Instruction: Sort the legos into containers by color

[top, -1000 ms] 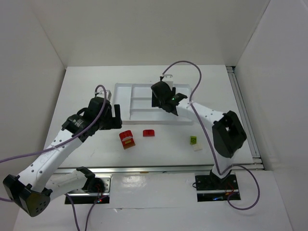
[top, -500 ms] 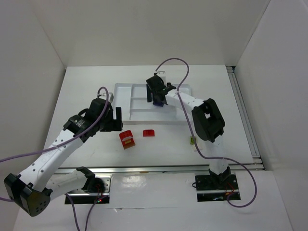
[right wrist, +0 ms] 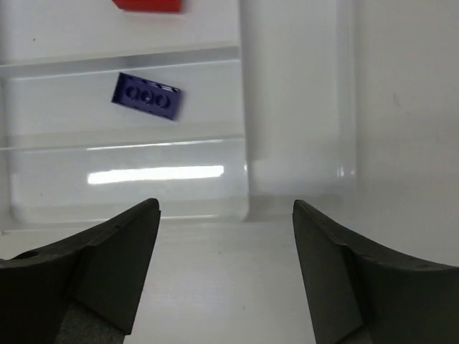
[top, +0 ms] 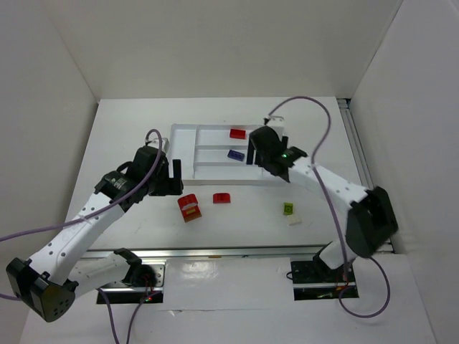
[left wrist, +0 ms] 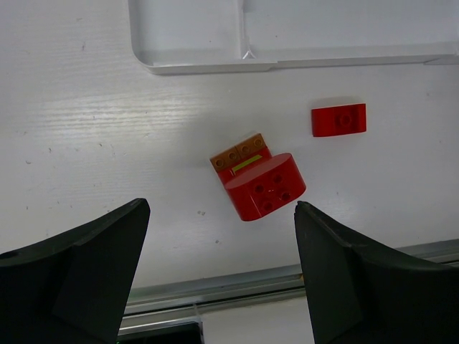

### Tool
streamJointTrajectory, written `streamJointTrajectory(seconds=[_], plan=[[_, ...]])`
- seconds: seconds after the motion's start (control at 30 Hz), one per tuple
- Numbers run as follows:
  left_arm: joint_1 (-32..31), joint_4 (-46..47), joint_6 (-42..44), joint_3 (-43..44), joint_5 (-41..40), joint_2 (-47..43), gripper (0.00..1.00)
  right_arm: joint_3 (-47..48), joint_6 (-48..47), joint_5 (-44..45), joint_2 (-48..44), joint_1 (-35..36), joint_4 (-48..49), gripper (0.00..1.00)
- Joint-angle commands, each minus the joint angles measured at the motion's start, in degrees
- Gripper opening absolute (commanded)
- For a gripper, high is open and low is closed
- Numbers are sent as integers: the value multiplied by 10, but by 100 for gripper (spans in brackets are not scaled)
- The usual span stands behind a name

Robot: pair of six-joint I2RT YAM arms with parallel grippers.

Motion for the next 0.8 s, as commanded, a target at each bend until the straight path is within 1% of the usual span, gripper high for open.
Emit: streamJointTrajectory(seconds=[0.0, 0.03, 0.07, 0.13, 0.17, 0.2, 0.27, 0.4, 0.47, 0.6, 0.77], plan=[[-1, 18, 5, 12, 6, -5, 93, -146, 82, 19, -131, -3, -45, 84], [-1, 24, 5, 12, 6, 0, 93, -176, 96, 19, -158, -3, -55, 86], [-1, 24, 5, 18, 6, 0, 93, -201, 113, 19, -206, -3, -77, 88], [-6, 30, 5, 18, 15, 12, 93, -258, 148, 19, -245, -3, -97, 90], [-6, 37, 5, 18, 15, 12, 93, -272, 148, 19, -274, -10, -97, 90], [-6, 37, 5, 18, 22, 19, 93, -283, 148, 10, -282, -15, -97, 90], [-6, 44, 5, 18, 32, 32, 93, -298, 132, -12, -282, -39, -92, 92], [-6, 44, 5, 18, 45, 37, 93, -291, 127, -35, -240, -66, -97, 93], [-6, 44, 5, 18, 45, 37, 93, -291, 127, -65, -226, -72, -89, 93], [-6, 49, 5, 12, 39, 30, 93, -296, 137, -84, -205, -78, -66, 92], [-6, 49, 5, 12, 33, 30, 93, -302, 137, -78, -170, -78, -48, 90]])
